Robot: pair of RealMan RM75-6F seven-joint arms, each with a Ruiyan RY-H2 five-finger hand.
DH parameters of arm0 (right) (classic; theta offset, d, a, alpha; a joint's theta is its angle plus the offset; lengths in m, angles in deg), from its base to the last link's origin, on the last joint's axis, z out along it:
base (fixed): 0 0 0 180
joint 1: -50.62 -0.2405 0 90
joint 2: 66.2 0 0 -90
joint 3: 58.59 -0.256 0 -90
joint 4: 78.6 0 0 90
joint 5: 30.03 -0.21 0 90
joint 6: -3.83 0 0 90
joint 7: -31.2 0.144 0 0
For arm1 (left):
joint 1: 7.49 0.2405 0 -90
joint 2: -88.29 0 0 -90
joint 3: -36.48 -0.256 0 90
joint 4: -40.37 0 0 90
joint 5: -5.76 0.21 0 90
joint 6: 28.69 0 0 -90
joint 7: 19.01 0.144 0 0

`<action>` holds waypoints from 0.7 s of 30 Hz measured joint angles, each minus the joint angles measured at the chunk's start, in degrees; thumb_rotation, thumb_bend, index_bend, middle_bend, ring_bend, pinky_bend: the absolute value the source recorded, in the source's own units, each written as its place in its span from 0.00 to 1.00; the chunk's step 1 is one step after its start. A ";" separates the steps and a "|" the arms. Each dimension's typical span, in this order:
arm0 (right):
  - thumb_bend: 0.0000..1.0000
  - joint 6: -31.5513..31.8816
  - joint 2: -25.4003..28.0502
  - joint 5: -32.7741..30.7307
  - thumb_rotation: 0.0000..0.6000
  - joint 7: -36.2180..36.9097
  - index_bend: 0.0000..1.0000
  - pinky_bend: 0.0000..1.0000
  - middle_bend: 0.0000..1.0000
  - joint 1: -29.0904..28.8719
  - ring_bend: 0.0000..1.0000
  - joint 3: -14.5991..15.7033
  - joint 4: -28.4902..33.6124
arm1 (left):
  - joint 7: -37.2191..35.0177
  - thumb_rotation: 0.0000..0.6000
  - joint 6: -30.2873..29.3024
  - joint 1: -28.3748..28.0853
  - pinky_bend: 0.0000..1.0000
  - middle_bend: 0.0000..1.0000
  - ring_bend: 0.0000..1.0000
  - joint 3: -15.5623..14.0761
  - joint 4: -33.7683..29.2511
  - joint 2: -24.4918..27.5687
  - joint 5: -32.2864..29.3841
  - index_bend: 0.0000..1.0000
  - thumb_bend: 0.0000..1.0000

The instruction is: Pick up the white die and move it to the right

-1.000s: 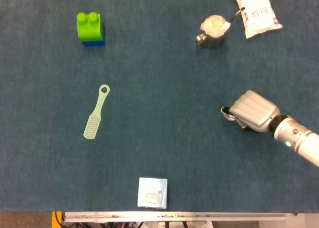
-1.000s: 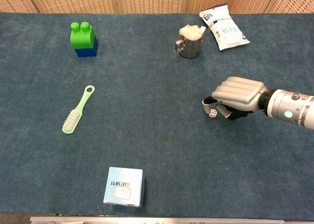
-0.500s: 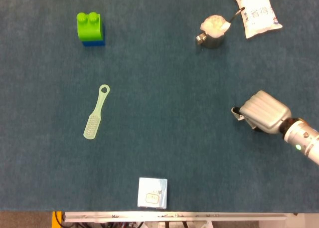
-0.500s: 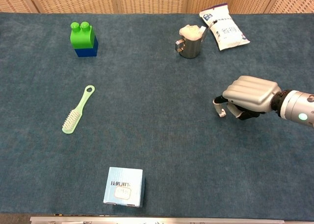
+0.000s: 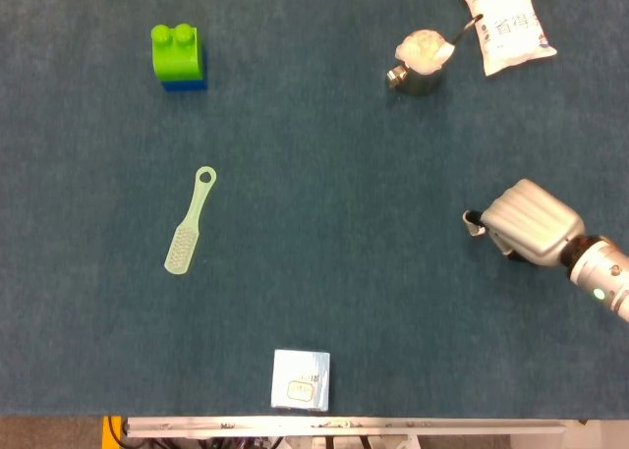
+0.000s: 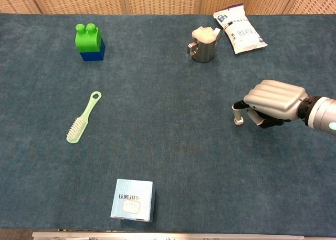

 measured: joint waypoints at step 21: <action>1.00 -2.70 -2.68 -1.95 1.00 -2.72 0.42 1.00 1.00 -1.44 1.00 -1.45 -1.58 | -0.43 1.00 -0.10 0.09 0.40 0.23 0.22 -0.12 0.36 -0.02 0.28 0.27 0.02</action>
